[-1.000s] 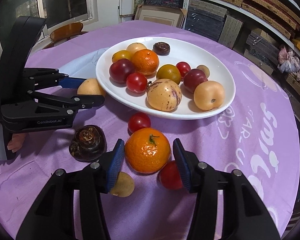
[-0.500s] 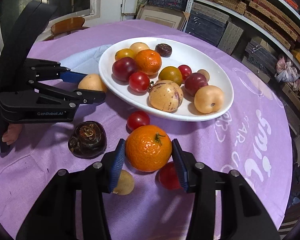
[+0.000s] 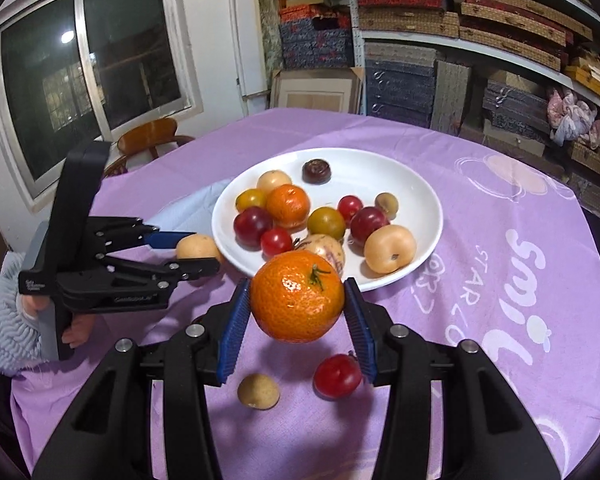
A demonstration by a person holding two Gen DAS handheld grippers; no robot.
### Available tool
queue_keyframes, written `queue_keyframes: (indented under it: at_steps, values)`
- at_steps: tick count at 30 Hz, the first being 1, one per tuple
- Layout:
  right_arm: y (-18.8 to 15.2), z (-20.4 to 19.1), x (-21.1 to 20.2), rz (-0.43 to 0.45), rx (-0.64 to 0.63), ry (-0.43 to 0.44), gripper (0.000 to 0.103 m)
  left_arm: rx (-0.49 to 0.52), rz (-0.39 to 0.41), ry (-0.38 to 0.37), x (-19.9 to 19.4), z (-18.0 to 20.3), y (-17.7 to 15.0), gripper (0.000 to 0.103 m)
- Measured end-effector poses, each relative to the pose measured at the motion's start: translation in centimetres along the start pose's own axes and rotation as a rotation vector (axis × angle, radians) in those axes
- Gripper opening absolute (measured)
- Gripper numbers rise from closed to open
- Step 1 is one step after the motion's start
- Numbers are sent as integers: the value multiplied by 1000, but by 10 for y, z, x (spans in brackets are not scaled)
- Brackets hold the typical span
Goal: Organize fruits
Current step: 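Close the right tool around the orange tangerine while the left tool holds the tan fruit, then carry the tan fruit and tangerine onto the plate and open both tools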
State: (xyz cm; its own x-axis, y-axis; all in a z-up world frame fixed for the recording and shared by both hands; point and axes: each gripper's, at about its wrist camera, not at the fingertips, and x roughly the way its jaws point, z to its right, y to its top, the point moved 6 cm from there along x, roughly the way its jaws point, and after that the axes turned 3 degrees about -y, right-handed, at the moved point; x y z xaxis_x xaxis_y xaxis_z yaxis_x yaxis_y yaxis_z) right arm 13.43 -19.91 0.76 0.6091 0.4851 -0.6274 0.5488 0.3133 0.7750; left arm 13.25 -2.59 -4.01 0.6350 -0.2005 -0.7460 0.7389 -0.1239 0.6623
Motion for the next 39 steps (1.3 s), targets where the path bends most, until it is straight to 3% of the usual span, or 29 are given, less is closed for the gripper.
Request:
queue_keyframes:
  at_steps: [7, 13, 23, 30, 39]
  values:
    - [4, 13, 2, 3, 68, -47, 46, 3, 82, 8, -26, -2, 10, 47]
    - [5, 21, 6, 4, 108, -77, 46, -23, 90, 16, -26, -7, 14, 47]
    - [19, 22, 10, 39, 160, -189, 46, -32, 170, 117, -33, -19, 42, 47]
    - [49, 22, 26, 48, 200, -228, 46, -43, 177, 133, -21, -27, 69, 47]
    - [75, 18, 89, -44, 193, -259, 46, -83, 129, 117, 12, -36, 80, 47]
